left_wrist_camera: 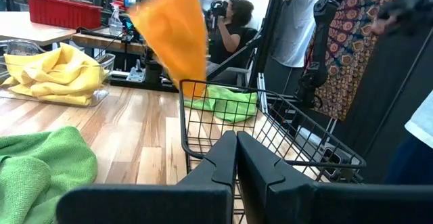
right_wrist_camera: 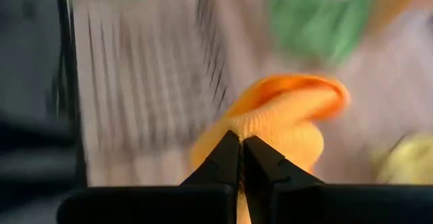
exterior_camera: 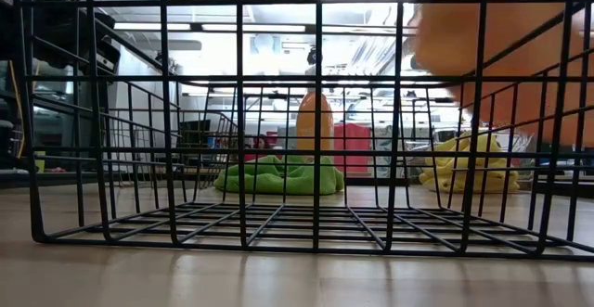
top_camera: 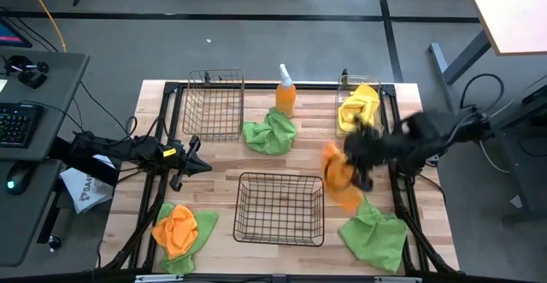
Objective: Sort microfiber towel by color & place in baskets
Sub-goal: Put the right orange microfiber towel into the black wire basket
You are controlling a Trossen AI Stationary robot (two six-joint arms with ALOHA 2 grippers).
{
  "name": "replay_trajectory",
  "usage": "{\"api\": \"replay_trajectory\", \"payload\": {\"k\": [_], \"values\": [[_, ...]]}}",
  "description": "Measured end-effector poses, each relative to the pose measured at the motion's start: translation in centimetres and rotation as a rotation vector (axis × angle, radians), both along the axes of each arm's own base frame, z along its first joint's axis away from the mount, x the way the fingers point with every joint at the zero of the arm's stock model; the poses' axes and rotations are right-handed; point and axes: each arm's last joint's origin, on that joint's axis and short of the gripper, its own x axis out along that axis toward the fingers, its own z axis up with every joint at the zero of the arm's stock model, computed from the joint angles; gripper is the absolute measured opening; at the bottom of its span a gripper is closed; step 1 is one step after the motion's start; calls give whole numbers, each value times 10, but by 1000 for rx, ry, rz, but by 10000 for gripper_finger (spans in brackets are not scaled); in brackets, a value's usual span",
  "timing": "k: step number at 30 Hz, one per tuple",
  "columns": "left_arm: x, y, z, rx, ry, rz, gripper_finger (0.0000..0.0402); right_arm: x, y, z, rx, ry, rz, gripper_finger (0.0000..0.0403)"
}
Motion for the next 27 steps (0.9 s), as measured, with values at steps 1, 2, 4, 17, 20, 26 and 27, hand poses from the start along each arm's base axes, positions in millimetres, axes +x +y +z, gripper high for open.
{"api": "replay_trajectory", "payload": {"k": [1, 2, 4, 17, 20, 26, 27], "values": [[0, 0, 0, 0, 0, 0, 0, 2, -6, 10, -25, -60, -9, 2], [0, 0, 0, 0, 0, 0, 0, 5, -12, 18, -42, -103, -5, 1], [0, 0, 0, 0, 0, 0, 0, 14, -19, 28, -46, -181, 28, 1], [0, 0, 0, 0, 0, 0, 0, 82, 0, 27, 207, -414, 502, 0], [0, 0, 0, 0, 0, 0, 0, 93, 3, 10, 212, -311, 498, 0], [0, 0, 0, 0, 0, 0, 0, 124, 16, -30, 182, -136, 463, 0], [0, 0, 0, 0, 0, 0, 0, 130, 20, -37, 182, -114, 466, 0]]}}
